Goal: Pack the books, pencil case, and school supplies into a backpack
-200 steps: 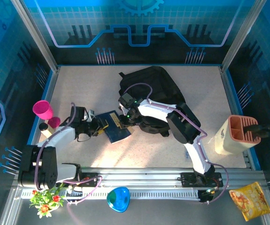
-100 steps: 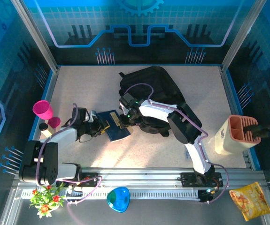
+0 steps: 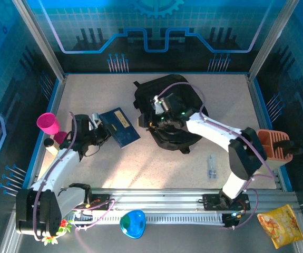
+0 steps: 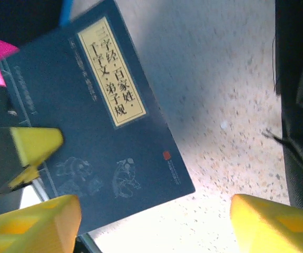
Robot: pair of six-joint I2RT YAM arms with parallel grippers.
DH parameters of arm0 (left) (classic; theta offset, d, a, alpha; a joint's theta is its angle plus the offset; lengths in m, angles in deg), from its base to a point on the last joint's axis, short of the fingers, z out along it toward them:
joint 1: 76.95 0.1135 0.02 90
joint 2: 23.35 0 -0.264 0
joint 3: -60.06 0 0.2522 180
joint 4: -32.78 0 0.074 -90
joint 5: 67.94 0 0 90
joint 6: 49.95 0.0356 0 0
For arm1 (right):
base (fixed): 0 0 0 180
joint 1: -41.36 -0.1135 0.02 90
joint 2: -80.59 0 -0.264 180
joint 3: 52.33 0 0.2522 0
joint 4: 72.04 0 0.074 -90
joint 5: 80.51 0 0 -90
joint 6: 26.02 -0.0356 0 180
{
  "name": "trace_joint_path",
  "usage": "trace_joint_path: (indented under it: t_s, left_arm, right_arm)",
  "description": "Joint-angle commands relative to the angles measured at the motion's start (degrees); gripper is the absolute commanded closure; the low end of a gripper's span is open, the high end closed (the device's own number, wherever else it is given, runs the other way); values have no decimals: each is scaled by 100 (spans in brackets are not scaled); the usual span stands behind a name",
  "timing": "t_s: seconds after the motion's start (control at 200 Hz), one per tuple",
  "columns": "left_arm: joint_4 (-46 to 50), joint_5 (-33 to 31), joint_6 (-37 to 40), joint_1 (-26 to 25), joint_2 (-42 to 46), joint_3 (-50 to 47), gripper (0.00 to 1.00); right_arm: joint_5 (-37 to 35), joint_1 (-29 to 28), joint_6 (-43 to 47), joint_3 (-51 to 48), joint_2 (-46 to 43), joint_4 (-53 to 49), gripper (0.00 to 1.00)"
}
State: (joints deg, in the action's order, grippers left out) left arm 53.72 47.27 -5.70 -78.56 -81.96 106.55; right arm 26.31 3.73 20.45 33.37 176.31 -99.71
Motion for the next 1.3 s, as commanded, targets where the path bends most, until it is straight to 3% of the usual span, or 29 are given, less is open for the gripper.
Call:
trace_joint_path:
  t_s: [0.0,0.19,0.385,0.525,1.021,1.296]
  left_arm:
    - [-456,-52,-663,42,135,225,92]
    - [-1822,-79,-1784,-80,-116,200,92]
    - [-2882,-344,-2442,-478,-553,221,92]
    - [-3211,-447,-2633,-715,-790,287,92]
    - [-3660,-526,-2860,-999,-1017,357,91]
    - [-3801,-614,-2941,-1076,-1080,357,91]
  right_arm:
    - [298,273,-826,-522,-322,657,20]
    - [777,604,-1870,-1371,-701,2177,13]
    - [1053,610,-2465,-1615,-599,2905,12]
    - [1146,586,-2799,-1711,-473,3562,12]
    - [1161,403,-3327,-1526,55,4041,15]
    - [1114,305,-3572,-1462,219,4622,27]
